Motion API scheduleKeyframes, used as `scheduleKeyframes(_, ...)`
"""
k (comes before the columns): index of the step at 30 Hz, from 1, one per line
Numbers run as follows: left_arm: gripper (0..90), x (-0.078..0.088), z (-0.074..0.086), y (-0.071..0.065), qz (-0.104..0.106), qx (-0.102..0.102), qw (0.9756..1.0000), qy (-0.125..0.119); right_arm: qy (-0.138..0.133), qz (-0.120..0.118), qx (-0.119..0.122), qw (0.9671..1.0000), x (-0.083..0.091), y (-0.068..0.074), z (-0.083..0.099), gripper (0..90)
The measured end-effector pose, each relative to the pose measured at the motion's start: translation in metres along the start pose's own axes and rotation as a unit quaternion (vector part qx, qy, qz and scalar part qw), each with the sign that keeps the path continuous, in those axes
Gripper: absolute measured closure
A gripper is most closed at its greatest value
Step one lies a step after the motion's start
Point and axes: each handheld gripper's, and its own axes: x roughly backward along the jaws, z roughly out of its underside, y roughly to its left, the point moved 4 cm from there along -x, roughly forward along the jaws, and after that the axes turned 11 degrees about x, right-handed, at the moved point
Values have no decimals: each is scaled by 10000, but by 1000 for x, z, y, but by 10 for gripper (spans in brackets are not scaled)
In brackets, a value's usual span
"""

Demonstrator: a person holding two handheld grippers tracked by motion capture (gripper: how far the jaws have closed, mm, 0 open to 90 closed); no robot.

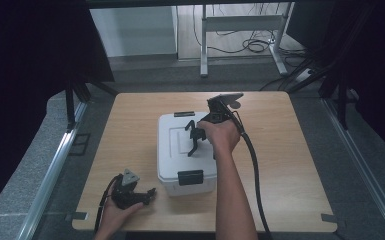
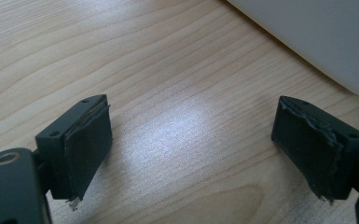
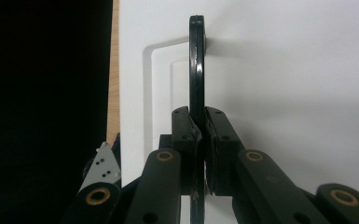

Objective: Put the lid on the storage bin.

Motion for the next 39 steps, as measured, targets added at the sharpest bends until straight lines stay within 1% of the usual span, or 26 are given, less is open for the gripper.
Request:
scheduleKeyframes(2,122,0,0,0,-1,-1,10000,0,1,62,-1,10000,-2,0,1,839)
scheduleKeyframes(5,122,0,0,0,1,-3,10000,1,-25,-1,-41,10000,-4,-2,2,842)
scheduleKeyframes(7,122,0,0,0,2,8,10000,1,-5,20,-11,10000,-6,-3,3,840)
scheduleKeyframes(10,122,0,0,0,5,6,10000,3,-15,-54,12,10000,-8,-3,3,834)
scheduleKeyframes(12,122,0,0,0,8,10,10000,-1,7,-58,108,9999,-7,-4,2,800)
scheduleKeyframes(14,122,0,0,0,5,7,10000,3,-41,-100,182,9998,-4,-5,1,764)
scheduleKeyframes(15,122,0,0,0,5,10,10000,1,-76,-125,231,9996,-2,-5,1,746)
scheduleKeyframes(18,122,0,0,0,5,7,10000,1,-175,-189,596,9979,8,-7,0,673)
scheduleKeyframes(19,122,0,0,0,5,9,10000,0,-220,-230,735,9968,13,-8,0,651)
scheduleKeyframes(20,122,0,0,0,9,7,10000,10,-260,-247,811,9961,16,-10,1,640)
scheduleKeyframes(21,122,0,0,0,9,9,10000,9,-345,-321,925,9946,22,-13,2,621)
scheduleKeyframes(22,122,0,0,0,9,8,10000,9,-399,-353,969,9939,26,-15,2,603)
scheduleKeyframes(24,122,0,0,0,5,-5,10000,8,-565,-392,1124,9913,36,-24,6,566)
scheduleKeyframes(27,122,0,0,0,4,-6,10000,9,-706,-422,1274,9884,47,-39,12,512)
scheduleKeyframes(30,122,0,0,0,3,-6,10000,10,-946,-529,1417,9840,56,-57,20,470)
scheduleKeyframes(31,122,0,0,0,3,-7,10000,11,-1049,-590,1458,9820,60,-66,24,456)
scheduleKeyframes(33,122,0,0,0,0,-6,10000,2,-1198,-589,1547,9789,64,-82,32,438)
scheduleKeyframes(34,122,0,0,0,1,-4,10000,0,-1254,-561,1576,9779,66,-89,35,431)
scheduleKeyframes(35,122,0,0,0,1,-5,10000,-4,-1324,-510,1600,9769,68,-100,41,421)
scheduleKeyframes(36,122,0,0,0,0,-3,10000,-5,-1415,-467,1644,9751,69,-109,45,416)
scheduleKeyframes(37,122,0,0,0,1,-4,10000,-6,-1462,-467,1628,9747,70,-118,50,409)
scheduleKeyframes(39,122,0,0,0,5,13,10000,-8,-1626,-489,1633,9719,71,-135,60,404)
